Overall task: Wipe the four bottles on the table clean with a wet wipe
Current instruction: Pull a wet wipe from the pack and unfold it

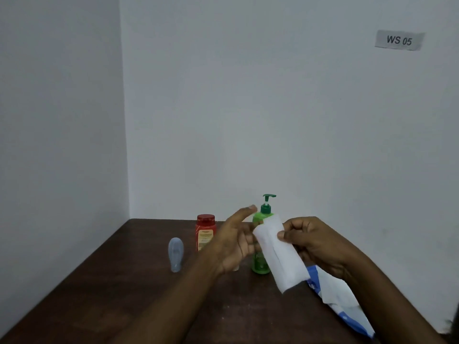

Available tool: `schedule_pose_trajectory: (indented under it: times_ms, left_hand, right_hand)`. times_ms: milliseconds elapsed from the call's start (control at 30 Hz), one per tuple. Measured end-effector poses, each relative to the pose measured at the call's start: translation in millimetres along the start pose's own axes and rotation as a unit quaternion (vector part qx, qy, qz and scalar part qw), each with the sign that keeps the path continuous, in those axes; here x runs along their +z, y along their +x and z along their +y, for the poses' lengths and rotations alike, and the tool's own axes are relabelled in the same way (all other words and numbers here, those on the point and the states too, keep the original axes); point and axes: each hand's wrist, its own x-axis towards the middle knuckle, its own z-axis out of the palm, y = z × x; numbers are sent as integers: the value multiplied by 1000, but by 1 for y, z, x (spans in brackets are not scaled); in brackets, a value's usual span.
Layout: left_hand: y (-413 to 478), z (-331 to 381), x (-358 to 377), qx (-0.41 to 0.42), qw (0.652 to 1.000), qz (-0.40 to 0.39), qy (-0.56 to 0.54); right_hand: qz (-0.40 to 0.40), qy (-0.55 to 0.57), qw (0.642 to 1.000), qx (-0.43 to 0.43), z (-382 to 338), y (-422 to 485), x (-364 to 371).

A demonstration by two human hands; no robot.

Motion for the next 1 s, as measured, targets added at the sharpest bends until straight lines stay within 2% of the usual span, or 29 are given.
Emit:
schedule_pose_trajectory:
  times_ms: [67, 133, 300, 367, 433, 500, 600, 800, 900, 1000]
  left_hand:
    - [-1, -16, 3, -75, 996, 9, -39]
    - [-2, -29, 8, -97, 993, -5, -63]
    - [2, -32, 18, 25, 998, 57, -34]
    - [0, -22, 22, 86, 994, 61, -13]
    - [-2, -9, 21, 154, 987, 32, 31]
    - [-5, 2, 18, 213, 973, -3, 85]
    - [-8, 11, 18, 248, 964, -14, 94]
    - [-12, 6, 16, 239, 968, -14, 75]
    - [-11, 0, 11, 222, 972, -43, 62]
    - [-9, -3, 4, 228, 963, -72, 121]
  right_hand:
    - [34, 54, 998, -1, 0, 1, 3]
    - [68, 81, 994, 20, 2, 3, 6]
    - [57, 175, 982, 38, -2, -3, 9]
    - [53, 153, 987, -17, -11, -11, 7]
    - [62, 64, 990, -113, -24, -20, 4]
    - [65, -21, 977, -201, -38, -27, 3]
    - [90, -65, 958, -263, -46, -30, 3]
    - [115, -42, 964, -236, -41, -28, 4]
    - [118, -16, 972, -204, -38, -28, 5]
    - [115, 3, 977, -182, -37, -28, 4]
